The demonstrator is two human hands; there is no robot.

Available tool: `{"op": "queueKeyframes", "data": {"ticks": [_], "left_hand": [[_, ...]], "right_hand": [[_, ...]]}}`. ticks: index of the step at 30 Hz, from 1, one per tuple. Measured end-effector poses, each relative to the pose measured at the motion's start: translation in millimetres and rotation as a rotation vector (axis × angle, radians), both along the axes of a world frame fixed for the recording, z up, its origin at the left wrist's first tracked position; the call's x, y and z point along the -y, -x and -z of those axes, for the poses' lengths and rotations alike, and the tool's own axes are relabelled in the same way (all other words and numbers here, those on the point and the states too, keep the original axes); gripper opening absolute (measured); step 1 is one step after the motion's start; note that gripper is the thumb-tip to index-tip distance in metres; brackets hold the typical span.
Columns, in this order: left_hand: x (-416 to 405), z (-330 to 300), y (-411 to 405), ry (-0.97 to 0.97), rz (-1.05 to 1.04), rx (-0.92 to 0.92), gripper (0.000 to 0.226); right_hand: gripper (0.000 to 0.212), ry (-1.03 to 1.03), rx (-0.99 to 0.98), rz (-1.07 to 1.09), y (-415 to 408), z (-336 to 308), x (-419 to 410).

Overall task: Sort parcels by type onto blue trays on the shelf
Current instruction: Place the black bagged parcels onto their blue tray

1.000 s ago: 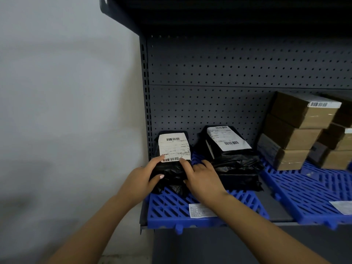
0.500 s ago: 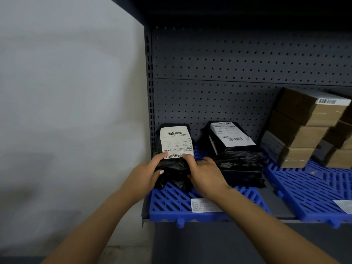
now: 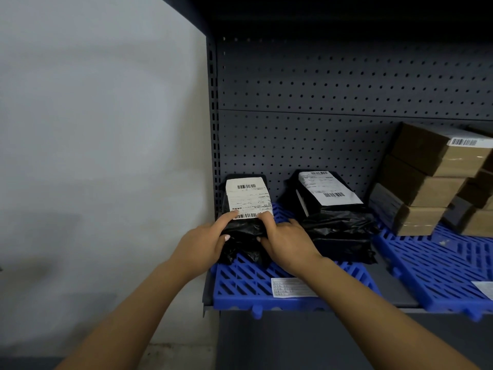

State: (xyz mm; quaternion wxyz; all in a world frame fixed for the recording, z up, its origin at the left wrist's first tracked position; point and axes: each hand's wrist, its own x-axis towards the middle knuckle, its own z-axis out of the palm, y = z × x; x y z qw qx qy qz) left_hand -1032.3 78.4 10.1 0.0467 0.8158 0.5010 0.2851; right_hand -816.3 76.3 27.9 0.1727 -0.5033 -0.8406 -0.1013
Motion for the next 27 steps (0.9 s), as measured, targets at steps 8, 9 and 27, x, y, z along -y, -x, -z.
{"op": "queueKeyframes", "data": {"ticks": [8, 9, 27], "left_hand": [[0, 1, 1, -0.001, -0.012, -0.046, 0.059], [0, 1, 1, -0.004, -0.009, -0.048, 0.059], [-7, -16, 9, -0.041, -0.028, -0.247, 0.061]], "right_hand": [[0.04, -0.128, 0.045, 0.075, 8, 1, 3], [0.043, -0.14, 0.057, 0.084, 8, 1, 3], [0.044, -0.124, 0.198, 0.205, 15, -1, 9]]}}
